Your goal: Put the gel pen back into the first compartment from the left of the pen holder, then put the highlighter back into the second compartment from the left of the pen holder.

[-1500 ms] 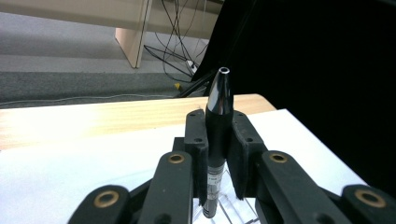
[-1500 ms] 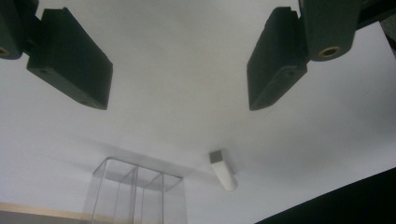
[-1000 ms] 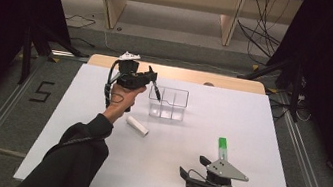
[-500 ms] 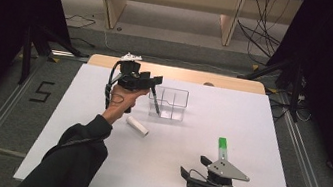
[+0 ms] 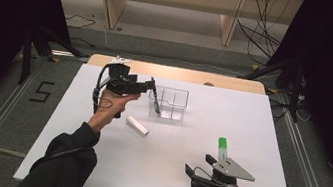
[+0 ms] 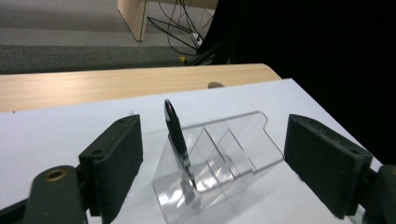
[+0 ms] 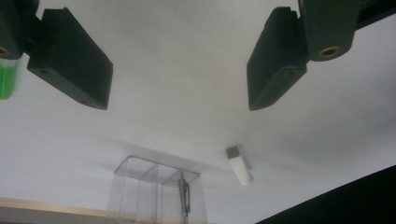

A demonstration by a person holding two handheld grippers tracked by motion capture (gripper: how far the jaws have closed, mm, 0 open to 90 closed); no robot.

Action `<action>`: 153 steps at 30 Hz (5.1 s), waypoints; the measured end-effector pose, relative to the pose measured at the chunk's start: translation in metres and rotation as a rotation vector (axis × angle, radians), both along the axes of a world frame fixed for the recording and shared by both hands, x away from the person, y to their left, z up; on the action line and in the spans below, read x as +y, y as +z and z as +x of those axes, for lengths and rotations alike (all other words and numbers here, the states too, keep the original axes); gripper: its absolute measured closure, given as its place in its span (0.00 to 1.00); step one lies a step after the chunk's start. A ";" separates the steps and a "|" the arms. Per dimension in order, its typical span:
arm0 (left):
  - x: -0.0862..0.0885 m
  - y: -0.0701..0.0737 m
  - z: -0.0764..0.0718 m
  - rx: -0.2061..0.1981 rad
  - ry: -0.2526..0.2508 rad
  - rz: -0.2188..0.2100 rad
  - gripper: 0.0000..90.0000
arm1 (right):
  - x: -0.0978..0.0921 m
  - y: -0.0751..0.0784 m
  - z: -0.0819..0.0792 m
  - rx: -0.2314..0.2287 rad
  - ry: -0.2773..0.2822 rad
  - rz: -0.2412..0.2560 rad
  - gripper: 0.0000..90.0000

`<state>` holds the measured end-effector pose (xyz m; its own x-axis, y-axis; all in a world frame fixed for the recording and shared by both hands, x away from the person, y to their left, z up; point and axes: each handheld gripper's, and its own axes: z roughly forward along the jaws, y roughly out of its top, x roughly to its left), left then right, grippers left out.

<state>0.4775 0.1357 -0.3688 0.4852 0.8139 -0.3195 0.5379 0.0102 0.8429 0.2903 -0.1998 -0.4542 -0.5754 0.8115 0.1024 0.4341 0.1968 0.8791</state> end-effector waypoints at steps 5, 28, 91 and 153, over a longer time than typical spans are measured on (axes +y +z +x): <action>0.001 -0.009 -0.015 0.000 -0.034 0.023 0.22 | -0.003 0.001 0.000 0.000 -0.014 0.002 0.26; 0.018 -0.051 -0.074 -0.012 -0.138 0.016 0.21 | -0.018 0.001 0.004 -0.002 -0.111 -0.005 0.26; 0.037 -0.093 -0.142 -0.101 -0.206 0.078 0.21 | -0.051 0.003 0.115 0.415 -0.235 -0.224 0.34; 0.038 -0.097 -0.146 -0.111 -0.227 0.098 0.21 | -0.040 -0.005 0.149 0.578 -0.208 -0.443 0.75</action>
